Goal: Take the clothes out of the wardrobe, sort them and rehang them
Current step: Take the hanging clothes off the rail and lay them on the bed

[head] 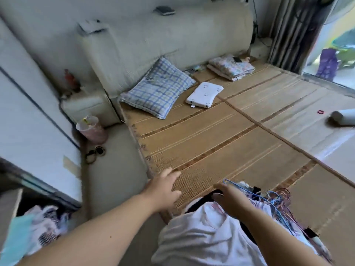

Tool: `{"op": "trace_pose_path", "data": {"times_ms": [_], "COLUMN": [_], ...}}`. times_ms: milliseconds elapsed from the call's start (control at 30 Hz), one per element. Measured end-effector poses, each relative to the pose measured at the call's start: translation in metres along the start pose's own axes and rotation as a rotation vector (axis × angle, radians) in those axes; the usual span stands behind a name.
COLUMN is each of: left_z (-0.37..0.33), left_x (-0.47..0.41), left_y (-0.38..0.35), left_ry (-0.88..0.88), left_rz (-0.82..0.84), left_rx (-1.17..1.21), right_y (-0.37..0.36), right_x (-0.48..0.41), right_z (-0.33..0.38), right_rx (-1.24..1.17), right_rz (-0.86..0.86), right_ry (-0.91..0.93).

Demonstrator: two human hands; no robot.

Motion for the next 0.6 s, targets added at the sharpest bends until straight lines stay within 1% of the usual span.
{"op": "trace_pose_path", "data": {"times_ms": [133,233,333,433,500,600], "left_z": [0.067,0.126,0.174,0.214,0.231,0.246], "left_x": [0.053,0.116,0.186,0.263,0.307,0.369], "left_y": [0.094,0.167,0.230,0.279,0.306,0.348], "left_ry": [0.104,0.211,0.285,0.376,0.423,0.453], "left_rz": [-0.256,-0.457,-0.625,-0.778,-0.862,-1.024], "left_rx": [0.021,0.029,-0.027,-0.092,-0.138,-0.208], "right_y": [0.013,0.017,0.017,0.012,0.014,0.022], "right_x": [-0.014,0.011,0.050,0.096,0.125,0.165], "right_z": [0.174,0.307,0.416,0.510,0.560,0.627], "right_rx": [-0.042,-0.093,-0.124,-0.136,-0.128,-0.169], "right_rz": [-0.041,-0.095,-0.142,-0.149,-0.176,-0.214], "right_ry": [0.361,0.633,0.871,1.075,1.181,1.287]}}
Point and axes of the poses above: each hand's wrist, its own x-axis away from the middle knuckle, its own y-axis out of the back of the hand, z = x × y, the point moved 7 cm from there along -x, towards the middle knuckle, and after that the axes turned 7 degrees about -z, right-handed, at the moved point
